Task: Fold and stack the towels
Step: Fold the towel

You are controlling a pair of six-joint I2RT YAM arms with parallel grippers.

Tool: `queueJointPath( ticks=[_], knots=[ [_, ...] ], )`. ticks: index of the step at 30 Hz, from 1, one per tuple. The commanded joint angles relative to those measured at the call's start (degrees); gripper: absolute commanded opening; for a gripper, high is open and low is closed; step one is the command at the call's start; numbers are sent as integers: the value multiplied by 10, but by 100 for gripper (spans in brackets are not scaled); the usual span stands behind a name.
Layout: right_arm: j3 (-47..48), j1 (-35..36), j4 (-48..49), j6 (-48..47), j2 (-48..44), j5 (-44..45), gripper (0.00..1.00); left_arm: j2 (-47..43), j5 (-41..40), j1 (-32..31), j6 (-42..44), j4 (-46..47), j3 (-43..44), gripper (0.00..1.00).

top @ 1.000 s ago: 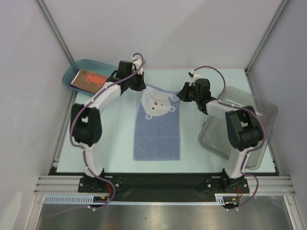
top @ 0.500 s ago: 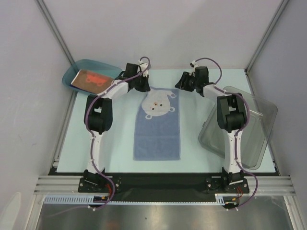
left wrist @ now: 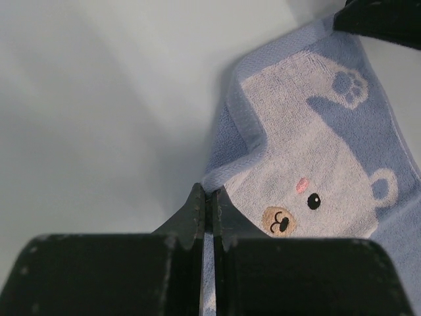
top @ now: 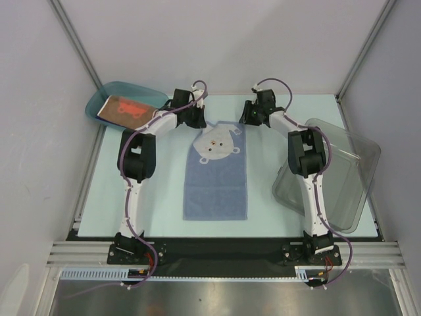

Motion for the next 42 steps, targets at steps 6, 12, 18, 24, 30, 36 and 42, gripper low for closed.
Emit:
queueJointPath(
  ticks=[6, 12, 18, 24, 30, 36, 42],
  knots=[
    [15, 29, -59, -32, 18, 68, 34, 1, 13, 6, 11, 24, 29, 0],
    [-12, 33, 11, -53, -4, 70, 0, 1, -14, 6, 22, 11, 42, 0],
    [-84, 33, 107, -99, -96, 90, 0, -40, -43, 6, 39, -5, 46, 0],
    [-179, 36, 165, -112, -189, 97, 0, -91, -37, 4, 43, -23, 36, 0],
    [-285, 51, 194, -143, -318, 103, 0, -175, -47, -8, 59, -10, -61, 0],
    [-429, 81, 195, -136, -437, 128, 0, -307, -51, -27, 53, 13, -214, 0],
    [-582, 128, 198, -63, -571, 151, 0, -421, -80, -59, 53, -5, -354, 0]
  ],
)
